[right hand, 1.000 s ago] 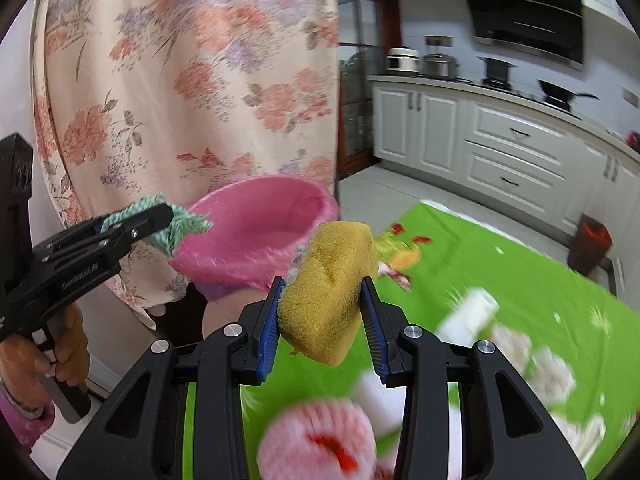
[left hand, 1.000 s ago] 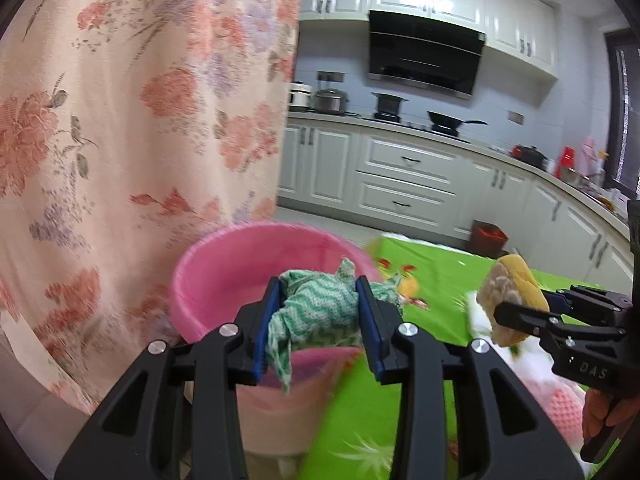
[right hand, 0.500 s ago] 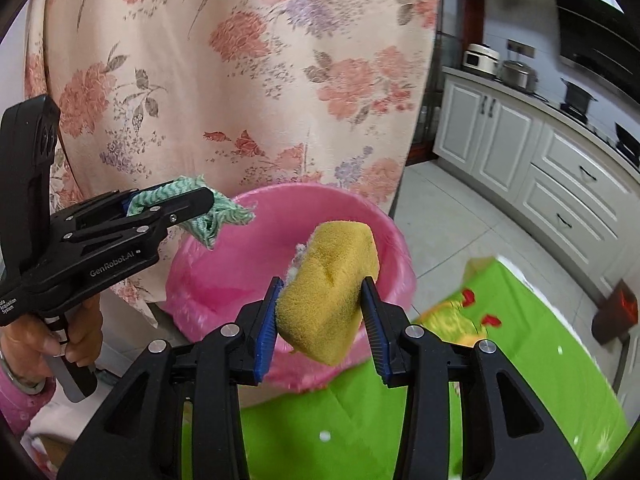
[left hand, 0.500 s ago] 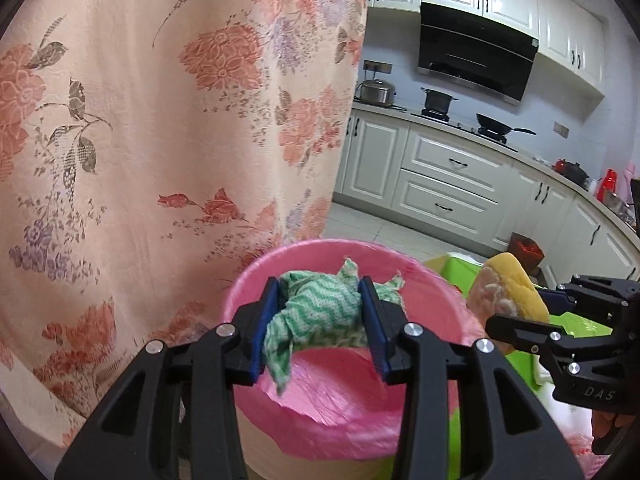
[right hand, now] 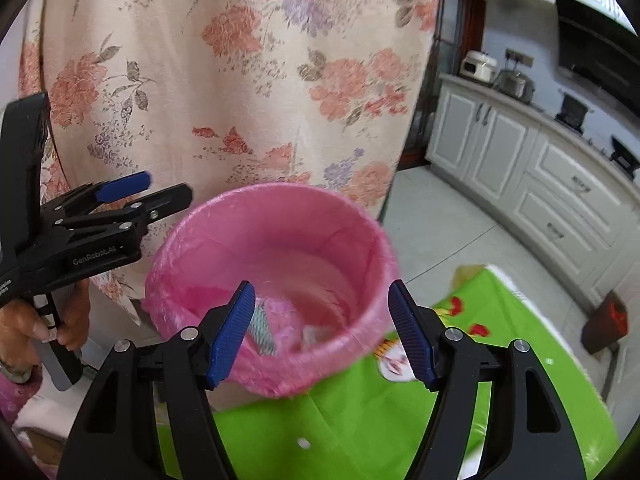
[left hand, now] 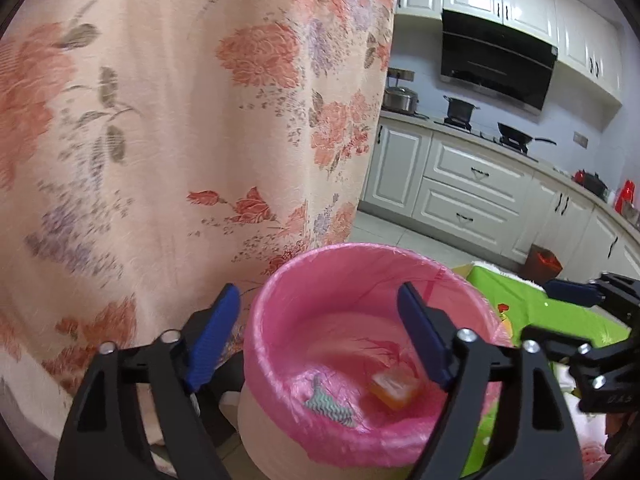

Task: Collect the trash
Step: 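Open both tools to drop the cloth and sponge into the bin, then grasp a pink foam fruit net with each tool on the table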

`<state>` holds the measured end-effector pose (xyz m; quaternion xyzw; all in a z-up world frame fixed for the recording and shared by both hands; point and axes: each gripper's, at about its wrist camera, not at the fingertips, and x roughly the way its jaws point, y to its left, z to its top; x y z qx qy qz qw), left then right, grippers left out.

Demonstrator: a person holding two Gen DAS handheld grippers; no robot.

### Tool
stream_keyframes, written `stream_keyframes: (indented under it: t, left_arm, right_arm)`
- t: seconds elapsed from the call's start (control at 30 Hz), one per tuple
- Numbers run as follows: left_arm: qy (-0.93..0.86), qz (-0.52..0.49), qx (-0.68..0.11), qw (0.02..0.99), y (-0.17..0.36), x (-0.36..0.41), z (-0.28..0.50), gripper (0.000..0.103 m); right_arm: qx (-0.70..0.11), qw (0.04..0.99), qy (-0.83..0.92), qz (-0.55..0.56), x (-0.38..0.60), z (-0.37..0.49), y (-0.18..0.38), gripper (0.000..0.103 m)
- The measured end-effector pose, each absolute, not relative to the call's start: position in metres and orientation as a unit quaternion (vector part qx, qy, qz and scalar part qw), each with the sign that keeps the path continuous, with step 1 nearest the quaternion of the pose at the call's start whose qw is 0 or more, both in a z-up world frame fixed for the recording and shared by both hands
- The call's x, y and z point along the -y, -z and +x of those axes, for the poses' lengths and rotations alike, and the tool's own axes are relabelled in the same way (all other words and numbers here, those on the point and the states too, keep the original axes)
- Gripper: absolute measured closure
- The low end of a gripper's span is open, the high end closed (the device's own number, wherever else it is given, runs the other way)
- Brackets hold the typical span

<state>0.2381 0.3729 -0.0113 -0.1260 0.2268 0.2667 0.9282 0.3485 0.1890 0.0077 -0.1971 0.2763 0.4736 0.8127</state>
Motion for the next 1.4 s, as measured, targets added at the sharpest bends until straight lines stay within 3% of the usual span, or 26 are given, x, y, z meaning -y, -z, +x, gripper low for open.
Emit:
stream_keyframes:
  t: [0.2, 0.7, 1.4]
  left_arm:
    - [-0.247, -0.127, -0.200, 0.940, 0.006, -0.323, 0.200, 0.009]
    - [-0.141, -0.116, -0.217, 0.959, 0.019, -0.192, 0.161, 0.008]
    - [-0.070, -0.084, -0.265, 0.958, 0.052, -0.109, 0.160, 0.008]
  right_arm:
    - [-0.256, 0.846, -0.440, -0.162, -0.119, 0.326, -0.029, 0.033]
    - [-0.280, 0.904, -0.319, -0.047, 0.058, 0.274, -0.015, 0.029]
    - [-0.365, 0.883, -0.293, -0.046, 0.110, 0.228, 0.073, 0.029]
